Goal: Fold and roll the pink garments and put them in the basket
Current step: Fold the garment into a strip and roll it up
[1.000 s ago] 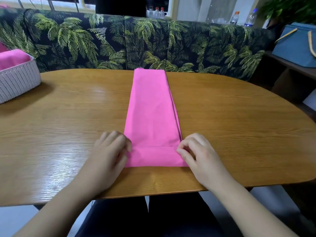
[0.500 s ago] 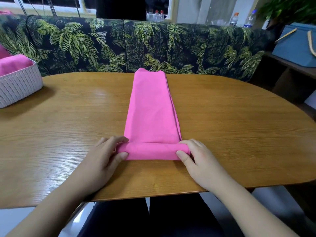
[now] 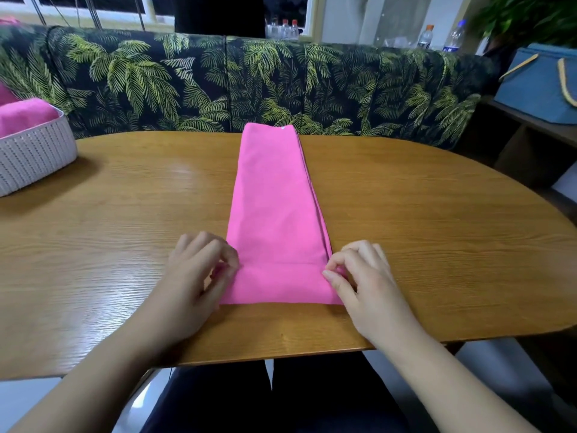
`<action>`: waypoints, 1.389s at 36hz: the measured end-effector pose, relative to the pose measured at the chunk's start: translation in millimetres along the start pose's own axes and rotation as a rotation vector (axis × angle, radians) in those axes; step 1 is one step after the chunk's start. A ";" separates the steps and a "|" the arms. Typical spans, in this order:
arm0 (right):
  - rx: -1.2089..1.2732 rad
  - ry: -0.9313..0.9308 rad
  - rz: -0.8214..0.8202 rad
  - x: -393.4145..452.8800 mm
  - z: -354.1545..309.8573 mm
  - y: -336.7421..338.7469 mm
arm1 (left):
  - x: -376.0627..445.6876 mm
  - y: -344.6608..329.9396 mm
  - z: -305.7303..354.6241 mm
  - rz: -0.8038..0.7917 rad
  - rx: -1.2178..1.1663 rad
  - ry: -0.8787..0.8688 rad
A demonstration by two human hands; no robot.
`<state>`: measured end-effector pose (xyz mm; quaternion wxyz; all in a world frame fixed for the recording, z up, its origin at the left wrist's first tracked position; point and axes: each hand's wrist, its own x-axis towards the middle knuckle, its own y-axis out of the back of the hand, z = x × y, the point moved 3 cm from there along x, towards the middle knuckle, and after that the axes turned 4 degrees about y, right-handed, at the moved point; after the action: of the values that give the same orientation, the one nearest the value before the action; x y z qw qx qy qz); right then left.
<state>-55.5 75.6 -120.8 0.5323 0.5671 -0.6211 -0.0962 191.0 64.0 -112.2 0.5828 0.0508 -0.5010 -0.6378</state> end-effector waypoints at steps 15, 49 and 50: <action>-0.069 0.023 -0.322 11.4 3.5 -8.5 | -7.0 -12.9 -17.7 -0.060 0.360 0.041; 0.021 0.082 -0.298 12.0 15.2 -9.4 | -6.3 -12.4 -16.6 -0.128 0.224 0.041; 0.029 0.076 -0.304 15.2 15.1 -9.3 | -4.8 -12.8 -18.6 -0.131 0.227 0.041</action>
<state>-58.4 52.9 -125.4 0.5264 0.6654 -0.5090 -0.1449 195.8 54.8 -132.8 0.5405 0.1621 -0.5537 -0.6123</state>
